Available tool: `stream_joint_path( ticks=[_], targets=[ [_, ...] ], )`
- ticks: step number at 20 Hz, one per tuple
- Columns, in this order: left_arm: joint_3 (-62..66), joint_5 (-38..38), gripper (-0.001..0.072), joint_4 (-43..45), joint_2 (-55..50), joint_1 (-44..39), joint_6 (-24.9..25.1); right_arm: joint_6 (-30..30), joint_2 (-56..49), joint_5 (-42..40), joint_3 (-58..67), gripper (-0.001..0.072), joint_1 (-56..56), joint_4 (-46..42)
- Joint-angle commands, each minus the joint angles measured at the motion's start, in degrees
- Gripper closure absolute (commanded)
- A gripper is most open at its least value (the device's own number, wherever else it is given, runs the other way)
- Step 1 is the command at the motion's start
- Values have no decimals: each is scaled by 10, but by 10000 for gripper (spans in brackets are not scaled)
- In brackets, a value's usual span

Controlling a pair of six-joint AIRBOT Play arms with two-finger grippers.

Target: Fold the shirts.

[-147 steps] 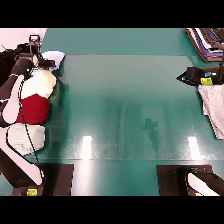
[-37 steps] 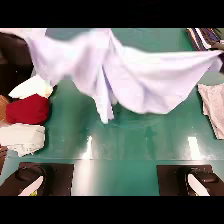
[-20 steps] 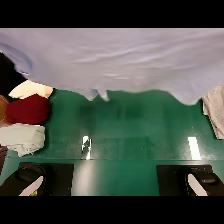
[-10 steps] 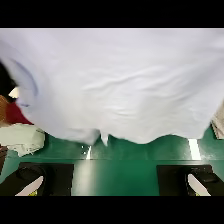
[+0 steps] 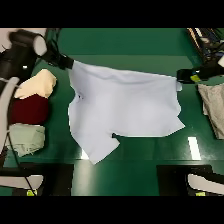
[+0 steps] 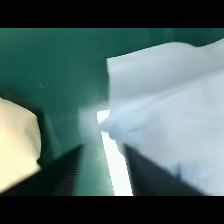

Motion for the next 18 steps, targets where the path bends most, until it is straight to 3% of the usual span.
stream_joint_path(
  ticks=[1, 2, 3, 6, 8, 11, 18],
  targets=[
    [-10, 6, 208, -10, -64, 22, -17, -2, -90, -34, 48, 662, 0, 34],
    [-6, -9, 208, -10, -63, 29, -17, -2, -104, -23, 72, 459, 0, 33],
    [-1, -33, 208, -12, -58, 34, -16, -2, -114, -6, 96, 349, -4, 33],
    [-1, -145, 208, -20, -30, 62, -10, -22, -106, 56, 129, 350, -12, 33],
    [-43, -182, 208, -51, 4, 77, -10, -32, -76, 75, 106, 351, -19, 33],
    [-192, -159, 207, -93, 90, 76, -10, -39, -7, 83, 31, 351, -34, 34],
    [-536, -43, 208, -317, 292, 76, -11, -40, 146, 80, -122, 351, -63, 33]
  ],
)
